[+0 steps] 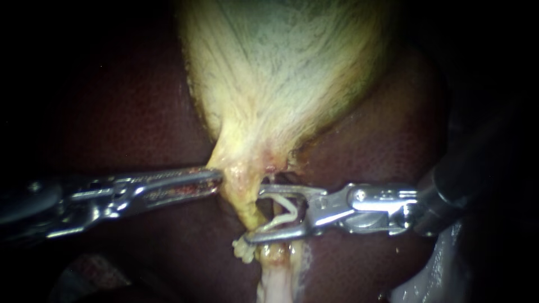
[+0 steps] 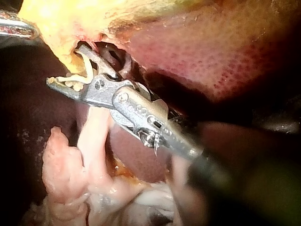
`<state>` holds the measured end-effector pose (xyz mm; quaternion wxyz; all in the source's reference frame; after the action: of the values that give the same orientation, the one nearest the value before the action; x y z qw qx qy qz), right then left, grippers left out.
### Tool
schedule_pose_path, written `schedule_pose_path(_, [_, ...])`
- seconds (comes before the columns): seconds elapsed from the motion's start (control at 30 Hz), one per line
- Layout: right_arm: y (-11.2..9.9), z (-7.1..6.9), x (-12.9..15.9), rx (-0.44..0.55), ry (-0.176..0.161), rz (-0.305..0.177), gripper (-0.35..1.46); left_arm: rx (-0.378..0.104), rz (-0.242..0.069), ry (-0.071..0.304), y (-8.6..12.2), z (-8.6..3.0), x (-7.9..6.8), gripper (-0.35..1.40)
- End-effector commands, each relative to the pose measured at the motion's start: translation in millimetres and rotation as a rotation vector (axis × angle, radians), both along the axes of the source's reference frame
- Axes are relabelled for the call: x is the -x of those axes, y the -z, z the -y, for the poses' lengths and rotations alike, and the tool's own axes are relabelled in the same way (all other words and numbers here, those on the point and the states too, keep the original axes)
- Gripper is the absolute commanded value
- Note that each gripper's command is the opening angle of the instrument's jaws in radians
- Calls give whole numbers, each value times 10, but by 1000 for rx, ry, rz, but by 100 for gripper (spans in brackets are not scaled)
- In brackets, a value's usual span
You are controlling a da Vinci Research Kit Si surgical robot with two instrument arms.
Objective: Clipping third clip left tube
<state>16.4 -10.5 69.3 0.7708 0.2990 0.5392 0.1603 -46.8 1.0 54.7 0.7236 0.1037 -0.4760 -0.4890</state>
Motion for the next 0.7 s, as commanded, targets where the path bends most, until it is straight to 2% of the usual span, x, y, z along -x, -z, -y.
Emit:
schedule_pose_path(0.03, [1, 1, -2, 1, 2, -1, 60, -1, -2, 1, -1, 0, 1, -35])
schedule_pose_path(0.23, [16, 9, -6, -10, 15, -8, 60, -1, 0, 0, -3, -1, 5, -35])
schedule_pose_path(0.3, [23, 9, -6, -22, 40, -22, 60, -1, -1, 0, -4, -1, 6, -35])
schedule_pose_path(0.5, [41, -6, -6, -39, 91, -72, 55, 0, 0, -1, -6, -1, 8, -35])
schedule_pose_path(0.7, [57, -31, -5, -44, 42, -98, 54, 0, 1, -2, -7, 0, 10, -35])
